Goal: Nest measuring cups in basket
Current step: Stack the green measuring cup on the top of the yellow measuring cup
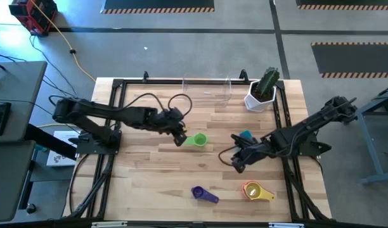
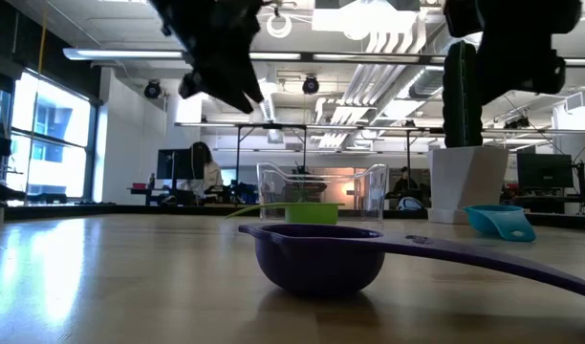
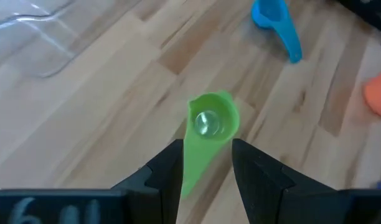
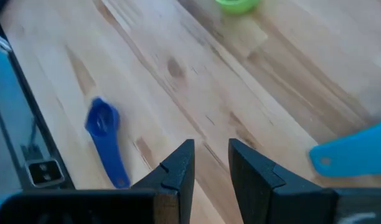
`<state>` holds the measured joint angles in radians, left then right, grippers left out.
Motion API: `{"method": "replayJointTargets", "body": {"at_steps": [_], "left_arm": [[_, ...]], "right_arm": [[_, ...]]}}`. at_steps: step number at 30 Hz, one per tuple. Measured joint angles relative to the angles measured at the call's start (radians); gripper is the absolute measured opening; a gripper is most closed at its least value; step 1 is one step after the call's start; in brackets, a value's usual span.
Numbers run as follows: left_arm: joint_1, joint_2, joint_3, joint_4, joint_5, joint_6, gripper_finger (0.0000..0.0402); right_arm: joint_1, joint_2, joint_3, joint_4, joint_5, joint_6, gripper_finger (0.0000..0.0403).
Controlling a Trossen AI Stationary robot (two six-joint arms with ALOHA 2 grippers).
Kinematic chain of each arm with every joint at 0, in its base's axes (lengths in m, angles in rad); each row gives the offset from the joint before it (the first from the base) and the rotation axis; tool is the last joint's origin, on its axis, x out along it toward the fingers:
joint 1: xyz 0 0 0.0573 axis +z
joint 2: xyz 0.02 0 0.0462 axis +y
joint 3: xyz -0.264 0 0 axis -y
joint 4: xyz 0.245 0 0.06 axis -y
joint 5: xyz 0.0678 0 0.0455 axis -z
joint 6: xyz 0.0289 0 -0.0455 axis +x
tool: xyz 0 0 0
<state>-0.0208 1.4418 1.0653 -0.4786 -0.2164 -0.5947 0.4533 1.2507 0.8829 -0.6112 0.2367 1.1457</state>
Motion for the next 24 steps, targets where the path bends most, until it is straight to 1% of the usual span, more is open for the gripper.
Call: {"method": "replayJointTargets", "body": {"at_steps": [6, 11, 17, 20, 24], "left_arm": [[0.039, 0.103, 0.000, 0.087, 0.044, -0.030, 0.0127], [0.055, 0.183, 0.000, 0.127, 0.084, -0.051, 0.0127], [0.066, 0.287, 0.049, 0.140, 0.085, 0.009, 0.0127], [0.069, 0.338, 0.080, 0.140, 0.102, 0.039, 0.0127], [0.068, 0.386, 0.117, 0.140, 0.103, 0.048, 0.0127]], "right_arm": [[-0.039, 0.000, 0.000, 0.060, 0.000, -0.047, 0.0089], [-0.060, 0.000, 0.000, 0.063, 0.000, -0.052, 0.0089], [-0.080, 0.000, 0.000, 0.062, 0.000, -0.055, 0.0089], [-0.086, 0.000, 0.000, 0.062, 0.000, -0.055, 0.0089], [-0.087, 0.000, 0.000, 0.062, 0.000, -0.055, 0.0089]]}}
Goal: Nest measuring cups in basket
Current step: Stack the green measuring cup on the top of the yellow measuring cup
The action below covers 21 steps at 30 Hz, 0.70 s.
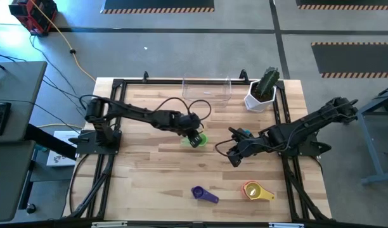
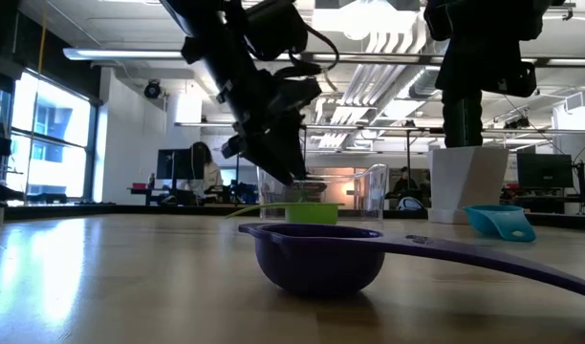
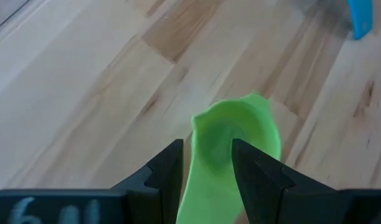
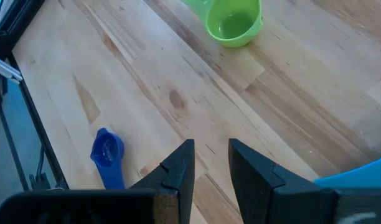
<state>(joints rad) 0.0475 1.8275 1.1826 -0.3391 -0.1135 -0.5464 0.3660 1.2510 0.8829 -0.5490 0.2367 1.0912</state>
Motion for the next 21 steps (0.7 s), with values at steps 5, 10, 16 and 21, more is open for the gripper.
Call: {"method": "replayJointTargets", "body": {"at_steps": [5, 10, 16, 21], "left_arm": [[0.000, 0.040, 0.022, -0.005, 0.000, 0.001, 0.0127], [0.000, 0.058, 0.022, -0.005, 0.000, 0.001, 0.0127], [0.000, 0.058, 0.022, -0.007, 0.000, 0.001, 0.0127], [0.001, 0.062, 0.022, -0.013, 0.000, 0.001, 0.0126]], "right_arm": [[0.000, 0.000, 0.000, 0.000, 0.000, 0.000, 0.0089], [0.000, 0.000, 0.000, 0.000, 0.000, 0.000, 0.0089], [0.001, 0.000, 0.000, 0.000, 0.000, 0.000, 0.0089], [0.001, 0.000, 0.000, 0.000, 0.000, 0.000, 0.0089]]}}
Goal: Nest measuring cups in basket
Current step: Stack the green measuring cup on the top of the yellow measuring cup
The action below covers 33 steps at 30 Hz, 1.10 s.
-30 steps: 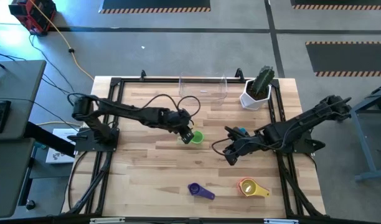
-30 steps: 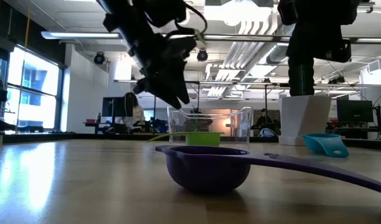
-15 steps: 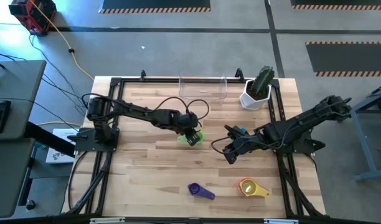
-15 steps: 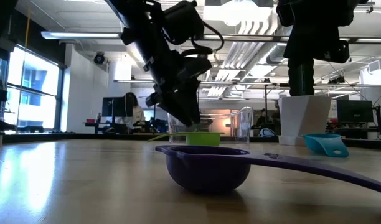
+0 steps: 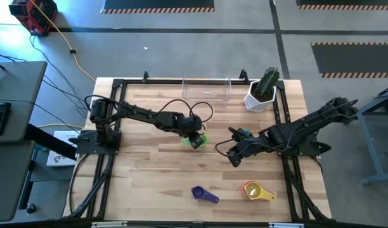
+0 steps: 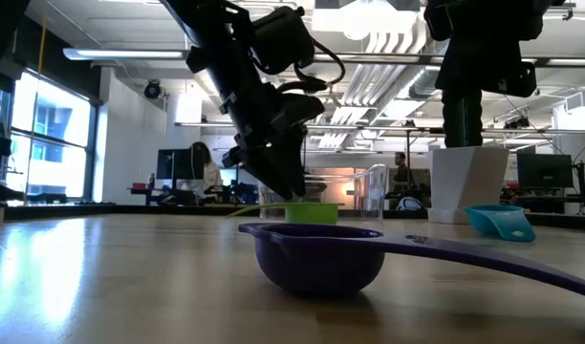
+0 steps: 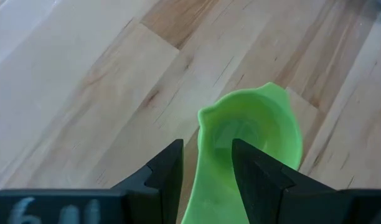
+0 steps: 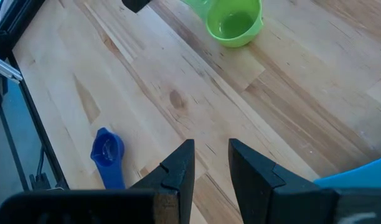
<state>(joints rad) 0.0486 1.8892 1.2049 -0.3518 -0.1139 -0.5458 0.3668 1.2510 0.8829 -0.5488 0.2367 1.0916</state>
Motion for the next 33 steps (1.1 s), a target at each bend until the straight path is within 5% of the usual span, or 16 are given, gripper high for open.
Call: {"method": "replayJointTargets", "body": {"at_steps": [13, 24, 33], "left_arm": [[0.000, 0.047, -0.001, 0.000, -0.007, -0.027, 0.0118], [-0.004, 0.047, -0.001, 0.000, -0.008, -0.028, 0.0010], [-0.059, 0.044, 0.023, -0.005, 0.031, -0.114, 0.0005]], "right_arm": [[0.000, 0.000, 0.000, 0.008, 0.000, 0.000, 0.0089], [0.000, 0.000, 0.000, 0.008, 0.000, 0.000, 0.0089], [0.000, 0.000, 0.000, 0.008, 0.071, 0.008, 0.0089]]}}
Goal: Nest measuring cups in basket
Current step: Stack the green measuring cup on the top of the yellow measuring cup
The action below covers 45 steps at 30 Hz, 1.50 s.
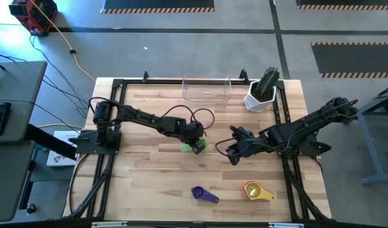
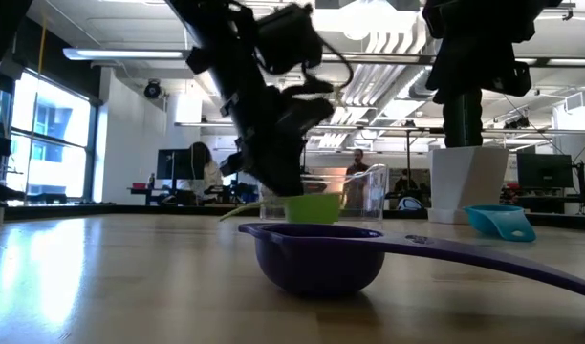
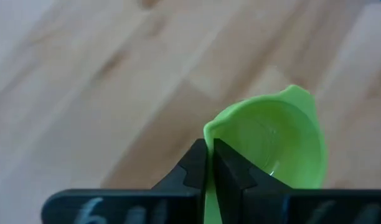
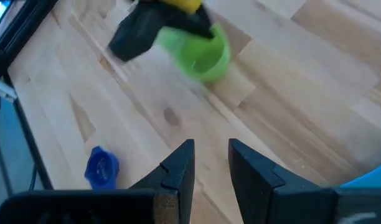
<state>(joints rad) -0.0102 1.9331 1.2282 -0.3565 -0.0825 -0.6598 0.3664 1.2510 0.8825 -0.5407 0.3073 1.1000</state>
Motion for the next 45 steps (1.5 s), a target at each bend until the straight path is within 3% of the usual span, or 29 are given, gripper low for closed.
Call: {"method": "replayJointTargets", "body": {"at_steps": [9, 18, 23, 27, 45], "left_arm": [[-0.136, -0.002, 0.121, -0.019, -0.004, -0.088, 0.0006], [-0.268, 0.001, 0.135, -0.040, -0.016, -0.201, 0.0006], [-0.318, 0.004, 0.135, -0.089, -0.086, -0.217, 0.0006], [-0.316, 0.006, 0.135, -0.130, -0.141, -0.220, 0.0014], [-0.278, 0.095, 0.136, -0.162, -0.059, -0.187, 0.0015]], "right_arm": [[0.000, 0.000, 0.000, 0.000, 0.086, 0.064, 0.0089], [0.000, 0.000, 0.000, 0.000, 0.086, 0.097, 0.0089], [0.002, 0.000, 0.000, 0.009, 0.084, 0.119, 0.0089], [0.019, 0.000, 0.000, 0.030, 0.086, 0.157, 0.0089], [0.040, 0.001, -0.001, 0.097, 0.108, 0.180, 0.0089]]}}
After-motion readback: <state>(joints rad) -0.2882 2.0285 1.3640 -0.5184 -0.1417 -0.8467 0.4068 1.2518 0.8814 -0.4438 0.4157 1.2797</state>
